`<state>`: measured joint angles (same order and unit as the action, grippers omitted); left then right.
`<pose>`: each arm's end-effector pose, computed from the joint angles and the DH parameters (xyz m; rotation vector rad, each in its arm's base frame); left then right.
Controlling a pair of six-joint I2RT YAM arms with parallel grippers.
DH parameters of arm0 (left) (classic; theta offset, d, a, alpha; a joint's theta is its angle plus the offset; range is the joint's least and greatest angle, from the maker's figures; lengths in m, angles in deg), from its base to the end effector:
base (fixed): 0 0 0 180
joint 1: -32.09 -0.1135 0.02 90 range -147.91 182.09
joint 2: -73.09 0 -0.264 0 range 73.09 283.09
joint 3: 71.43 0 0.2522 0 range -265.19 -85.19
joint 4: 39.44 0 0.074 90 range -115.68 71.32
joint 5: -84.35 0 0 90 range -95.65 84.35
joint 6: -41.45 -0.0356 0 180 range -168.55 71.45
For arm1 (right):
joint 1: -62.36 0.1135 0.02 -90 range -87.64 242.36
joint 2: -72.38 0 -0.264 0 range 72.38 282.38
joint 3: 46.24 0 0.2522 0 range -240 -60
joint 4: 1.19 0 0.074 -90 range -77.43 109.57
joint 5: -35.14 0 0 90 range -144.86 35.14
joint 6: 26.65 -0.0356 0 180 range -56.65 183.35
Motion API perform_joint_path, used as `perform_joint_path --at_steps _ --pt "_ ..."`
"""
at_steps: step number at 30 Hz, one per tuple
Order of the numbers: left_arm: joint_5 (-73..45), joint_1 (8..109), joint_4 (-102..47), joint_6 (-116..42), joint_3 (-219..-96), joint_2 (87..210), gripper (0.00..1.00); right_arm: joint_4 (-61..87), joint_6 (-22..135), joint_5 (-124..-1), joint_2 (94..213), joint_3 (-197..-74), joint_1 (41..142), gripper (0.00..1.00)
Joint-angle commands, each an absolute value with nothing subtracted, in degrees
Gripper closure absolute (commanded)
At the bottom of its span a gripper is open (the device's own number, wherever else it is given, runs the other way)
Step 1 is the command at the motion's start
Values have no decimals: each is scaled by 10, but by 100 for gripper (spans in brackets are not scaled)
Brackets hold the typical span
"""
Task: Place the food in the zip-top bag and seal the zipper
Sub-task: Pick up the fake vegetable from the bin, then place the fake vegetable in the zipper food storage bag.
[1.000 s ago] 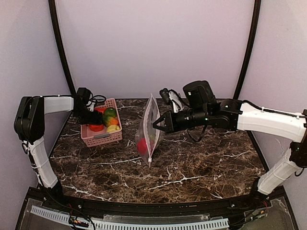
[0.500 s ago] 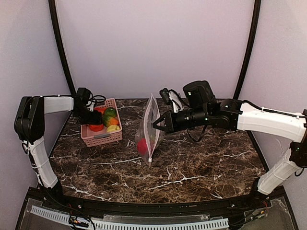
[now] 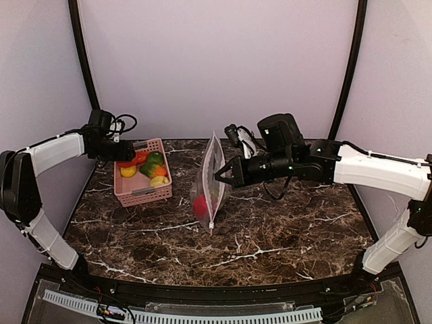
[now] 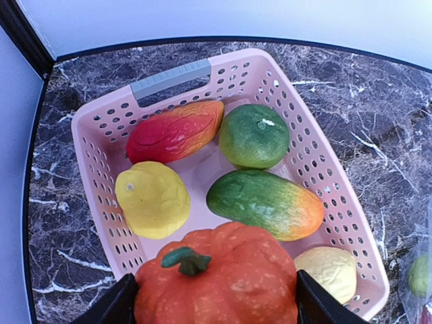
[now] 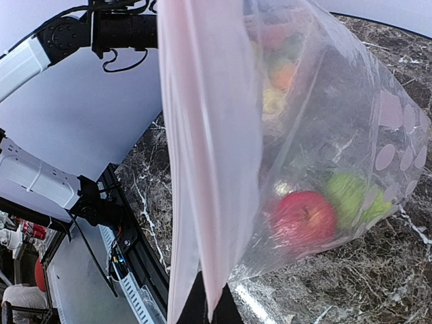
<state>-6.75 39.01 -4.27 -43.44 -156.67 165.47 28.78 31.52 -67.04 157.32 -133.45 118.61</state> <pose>0.3595 -0.0443 0.2722 0.0463 2.3121 -0.1292 0.1855 0.2911 0.3359 -0.6181 2.1698 1.1187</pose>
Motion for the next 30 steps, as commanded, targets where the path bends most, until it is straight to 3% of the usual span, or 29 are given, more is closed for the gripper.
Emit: perform_joint_path --at_steps 1,6,12,20,30 --pt "-86 390 -66 -423 -1527 1574 30 271 314 -671 1575 -1333 1184 100" --pt "-141 424 -69 -388 -1499 1469 30 297 323 -658 1570 -1347 1184 100" --pt "-208 533 -49 -331 -1485 1391 30 298 332 -657 1571 -1347 1184 100" --pt "-304 672 -107 -258 -1481 1361 30 294 332 -664 1584 -1351 1184 100" --pt "-334 784 -236 -185 -1476 1370 30 290 332 -676 1578 -1362 1185 100"
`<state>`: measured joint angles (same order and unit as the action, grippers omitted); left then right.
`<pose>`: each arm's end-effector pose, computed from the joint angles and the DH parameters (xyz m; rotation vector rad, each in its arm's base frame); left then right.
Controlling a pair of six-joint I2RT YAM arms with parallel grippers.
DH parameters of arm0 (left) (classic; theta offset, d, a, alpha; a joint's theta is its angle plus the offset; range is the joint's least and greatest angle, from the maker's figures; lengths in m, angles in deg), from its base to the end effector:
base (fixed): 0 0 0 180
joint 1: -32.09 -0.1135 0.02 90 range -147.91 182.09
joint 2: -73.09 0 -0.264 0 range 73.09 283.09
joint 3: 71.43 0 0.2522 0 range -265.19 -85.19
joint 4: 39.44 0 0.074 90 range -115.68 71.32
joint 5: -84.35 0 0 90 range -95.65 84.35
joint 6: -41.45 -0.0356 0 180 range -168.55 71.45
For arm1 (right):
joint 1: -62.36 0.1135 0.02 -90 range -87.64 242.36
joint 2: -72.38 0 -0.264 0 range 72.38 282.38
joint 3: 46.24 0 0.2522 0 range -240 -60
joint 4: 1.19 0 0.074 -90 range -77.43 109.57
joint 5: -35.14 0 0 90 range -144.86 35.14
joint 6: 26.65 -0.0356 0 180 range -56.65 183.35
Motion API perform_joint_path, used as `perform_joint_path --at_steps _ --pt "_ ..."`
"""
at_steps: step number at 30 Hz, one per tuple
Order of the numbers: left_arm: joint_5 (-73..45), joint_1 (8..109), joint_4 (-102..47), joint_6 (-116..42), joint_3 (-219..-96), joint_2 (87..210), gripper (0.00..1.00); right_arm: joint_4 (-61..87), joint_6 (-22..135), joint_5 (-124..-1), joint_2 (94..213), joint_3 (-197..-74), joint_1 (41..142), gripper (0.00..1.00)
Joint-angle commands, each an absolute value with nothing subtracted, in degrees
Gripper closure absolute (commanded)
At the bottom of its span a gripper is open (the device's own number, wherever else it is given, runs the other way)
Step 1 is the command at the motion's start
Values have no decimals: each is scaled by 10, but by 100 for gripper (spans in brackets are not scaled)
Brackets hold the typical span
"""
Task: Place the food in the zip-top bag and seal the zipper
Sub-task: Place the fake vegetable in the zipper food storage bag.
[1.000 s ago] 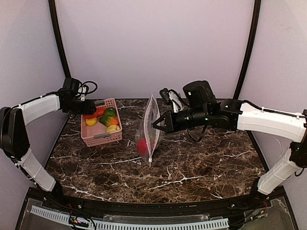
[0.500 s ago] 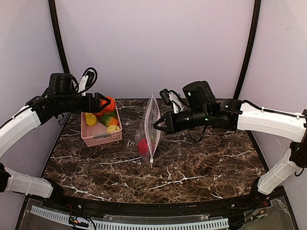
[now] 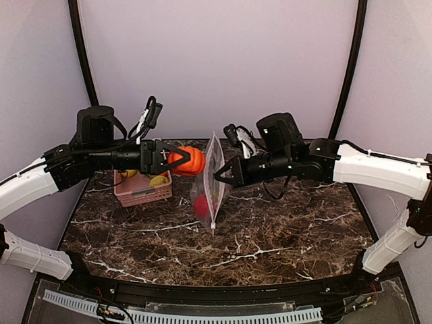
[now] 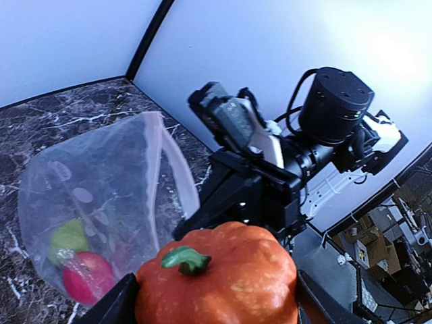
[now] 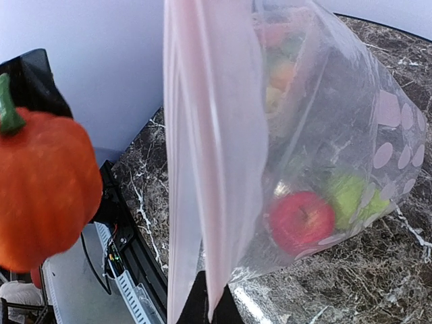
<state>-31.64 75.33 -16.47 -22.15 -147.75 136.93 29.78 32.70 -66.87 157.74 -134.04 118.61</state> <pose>0.1744 -0.1854 0.3857 0.6336 1.8105 -1.2517 0.1862 0.2920 0.3354 -0.6388 2.1735 1.0972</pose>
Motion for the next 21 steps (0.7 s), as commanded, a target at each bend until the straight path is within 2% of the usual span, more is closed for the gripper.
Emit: perform_joint_path --at_steps 1,10,21 --pt "-323 790 -237 -185 -1478 1376 30 289 333 -677 1577 -1364 1185 100" --pt "-272 822 -318 -177 -1465 1412 30 282 333 -683 1577 -1363 1187 100" --pt "-175 822 -293 -213 -1462 1433 30 280 337 -687 1570 -1357 1191 100"
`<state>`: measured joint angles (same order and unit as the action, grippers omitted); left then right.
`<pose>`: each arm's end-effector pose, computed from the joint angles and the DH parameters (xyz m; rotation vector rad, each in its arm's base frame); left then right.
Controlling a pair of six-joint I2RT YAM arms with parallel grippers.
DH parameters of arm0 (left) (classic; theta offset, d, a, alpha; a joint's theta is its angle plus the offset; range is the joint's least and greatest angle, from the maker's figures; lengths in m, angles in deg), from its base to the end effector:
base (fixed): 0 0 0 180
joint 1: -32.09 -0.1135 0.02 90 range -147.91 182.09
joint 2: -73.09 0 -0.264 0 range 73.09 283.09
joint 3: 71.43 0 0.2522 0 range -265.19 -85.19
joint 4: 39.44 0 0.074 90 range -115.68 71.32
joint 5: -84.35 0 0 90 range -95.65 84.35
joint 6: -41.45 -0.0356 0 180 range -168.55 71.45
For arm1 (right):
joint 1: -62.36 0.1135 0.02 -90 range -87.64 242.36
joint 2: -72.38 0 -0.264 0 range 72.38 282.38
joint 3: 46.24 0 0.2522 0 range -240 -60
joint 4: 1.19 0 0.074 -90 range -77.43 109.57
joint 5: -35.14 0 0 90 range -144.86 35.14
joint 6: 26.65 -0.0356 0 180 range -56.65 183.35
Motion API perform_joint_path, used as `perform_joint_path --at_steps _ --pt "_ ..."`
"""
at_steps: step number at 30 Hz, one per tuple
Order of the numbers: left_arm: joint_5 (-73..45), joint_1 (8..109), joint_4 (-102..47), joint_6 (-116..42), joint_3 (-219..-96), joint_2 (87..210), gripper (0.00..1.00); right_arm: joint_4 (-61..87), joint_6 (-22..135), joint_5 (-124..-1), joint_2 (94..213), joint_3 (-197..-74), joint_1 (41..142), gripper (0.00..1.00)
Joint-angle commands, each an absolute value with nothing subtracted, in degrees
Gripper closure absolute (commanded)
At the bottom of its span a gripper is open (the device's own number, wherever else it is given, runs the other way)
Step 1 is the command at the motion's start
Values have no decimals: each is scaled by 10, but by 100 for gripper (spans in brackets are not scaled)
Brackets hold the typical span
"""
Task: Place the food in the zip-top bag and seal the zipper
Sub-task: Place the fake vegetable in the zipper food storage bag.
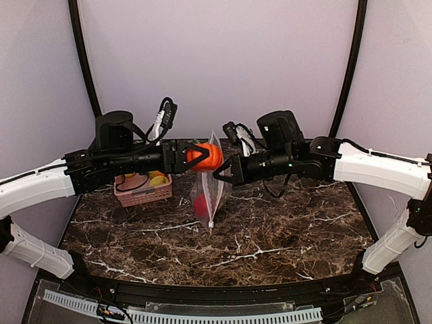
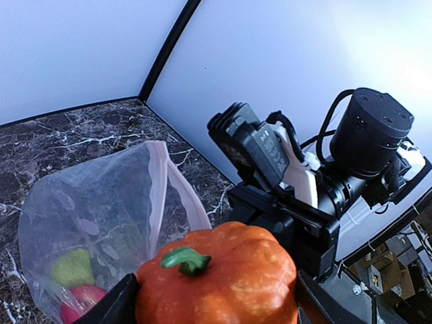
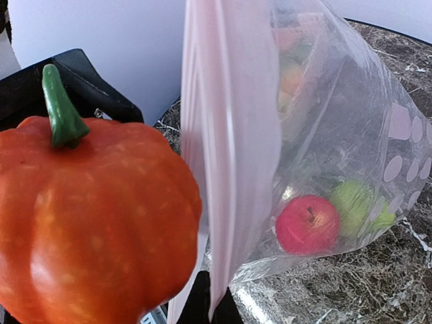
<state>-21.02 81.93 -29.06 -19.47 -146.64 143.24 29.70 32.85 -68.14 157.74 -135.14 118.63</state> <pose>0.1795 -0.2273 0.3740 0.5448 1.7395 -1.2362 0.1858 0.2930 0.3423 -0.6554 2.1520 1.1280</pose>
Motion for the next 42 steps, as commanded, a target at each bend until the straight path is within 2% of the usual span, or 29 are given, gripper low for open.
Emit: perform_joint_path --at_steps 1,18,32,42 --pt "-172 822 -290 -214 -1462 1436 30 281 337 -687 1570 -1358 1191 100" --pt "-108 836 -208 -251 -1484 1460 30 280 342 -695 1579 -1368 1193 100" --pt "53 884 -93 -312 -1551 1501 30 280 345 -700 1589 -1376 1194 100" --pt "95 894 -61 -311 -1576 1533 30 276 343 -704 1588 -1370 1195 100"
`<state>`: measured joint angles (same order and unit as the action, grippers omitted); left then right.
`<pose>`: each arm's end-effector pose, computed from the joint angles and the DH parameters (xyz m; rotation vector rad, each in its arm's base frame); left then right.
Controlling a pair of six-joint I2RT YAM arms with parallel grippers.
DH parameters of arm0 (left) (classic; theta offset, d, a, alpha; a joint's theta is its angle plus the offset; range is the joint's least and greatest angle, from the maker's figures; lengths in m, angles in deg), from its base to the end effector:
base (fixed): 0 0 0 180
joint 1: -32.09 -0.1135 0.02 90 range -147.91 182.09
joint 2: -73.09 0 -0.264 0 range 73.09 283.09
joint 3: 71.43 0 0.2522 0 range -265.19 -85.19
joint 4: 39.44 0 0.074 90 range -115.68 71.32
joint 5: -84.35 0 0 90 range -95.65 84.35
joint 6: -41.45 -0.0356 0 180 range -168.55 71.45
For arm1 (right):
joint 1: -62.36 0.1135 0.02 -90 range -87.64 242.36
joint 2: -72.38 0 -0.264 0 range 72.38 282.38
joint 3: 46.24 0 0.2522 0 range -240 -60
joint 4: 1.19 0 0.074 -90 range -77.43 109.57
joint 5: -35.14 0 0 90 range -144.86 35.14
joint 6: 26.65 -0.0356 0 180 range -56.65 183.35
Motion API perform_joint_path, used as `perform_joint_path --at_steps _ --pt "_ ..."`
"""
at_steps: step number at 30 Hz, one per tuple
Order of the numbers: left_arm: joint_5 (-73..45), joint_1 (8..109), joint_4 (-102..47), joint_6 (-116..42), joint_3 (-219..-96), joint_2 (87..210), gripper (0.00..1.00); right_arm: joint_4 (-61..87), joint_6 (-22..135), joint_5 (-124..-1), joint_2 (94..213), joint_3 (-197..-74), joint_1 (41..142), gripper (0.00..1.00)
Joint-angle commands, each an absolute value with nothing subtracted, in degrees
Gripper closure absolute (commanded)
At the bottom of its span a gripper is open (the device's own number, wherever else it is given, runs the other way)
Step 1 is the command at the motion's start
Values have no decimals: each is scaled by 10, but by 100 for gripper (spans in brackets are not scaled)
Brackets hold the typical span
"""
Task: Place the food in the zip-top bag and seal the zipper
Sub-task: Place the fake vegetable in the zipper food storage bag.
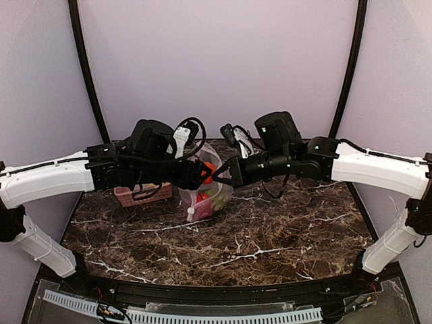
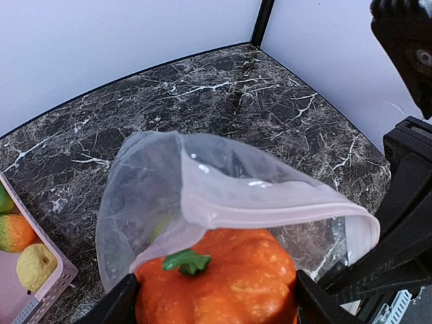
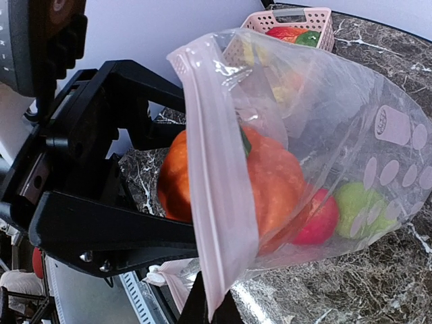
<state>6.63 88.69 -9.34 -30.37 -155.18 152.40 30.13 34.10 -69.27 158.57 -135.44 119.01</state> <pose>0.1828 -0.2634 0.3453 0.5455 1.9886 -0.6100 0.1849 0.2971 0.3387 -0.7017 2.1574 1.1298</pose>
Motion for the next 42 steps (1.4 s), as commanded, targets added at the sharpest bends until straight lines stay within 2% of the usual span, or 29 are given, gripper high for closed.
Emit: perform_joint_path --at_steps 1,11,19,25,42 --pt "91 895 -62 -310 -1578 1536 30 275 342 -704 1588 -1370 1194 100" --pt "39 898 -86 -292 -1580 1539 28 259 333 -707 1593 -1356 1196 100" --pt "19 897 -93 -283 -1571 1530 11 259 332 -704 1591 -1355 1196 100" --pt "11 897 -96 -275 -1564 1516 5 259 330 -705 1590 -1352 1196 100" --pt "-37 897 -96 -265 -1536 1439 3 260 328 -697 1588 -1352 1196 100"
